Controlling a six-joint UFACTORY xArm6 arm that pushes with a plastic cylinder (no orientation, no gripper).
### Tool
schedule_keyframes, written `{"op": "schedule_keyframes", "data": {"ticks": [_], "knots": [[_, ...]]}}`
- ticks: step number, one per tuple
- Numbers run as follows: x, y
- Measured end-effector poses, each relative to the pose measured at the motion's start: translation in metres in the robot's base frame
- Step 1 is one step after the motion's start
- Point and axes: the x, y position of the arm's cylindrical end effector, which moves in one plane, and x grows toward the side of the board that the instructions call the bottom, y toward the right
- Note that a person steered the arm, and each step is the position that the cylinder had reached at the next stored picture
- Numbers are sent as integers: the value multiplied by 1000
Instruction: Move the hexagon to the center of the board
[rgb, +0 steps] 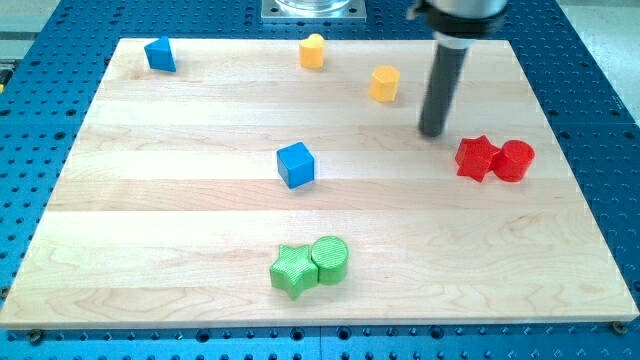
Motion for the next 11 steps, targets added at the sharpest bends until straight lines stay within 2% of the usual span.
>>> {"op": "schedule_keyframes", "data": {"ticks": [2,3,4,5,6,7,9,10,11], "knots": [[-59,14],[-62,-17],[-77,2],[-70,-60],[-32,-116],[-42,-101],[-96,-85],[-90,-129],[-32,-169]]}}
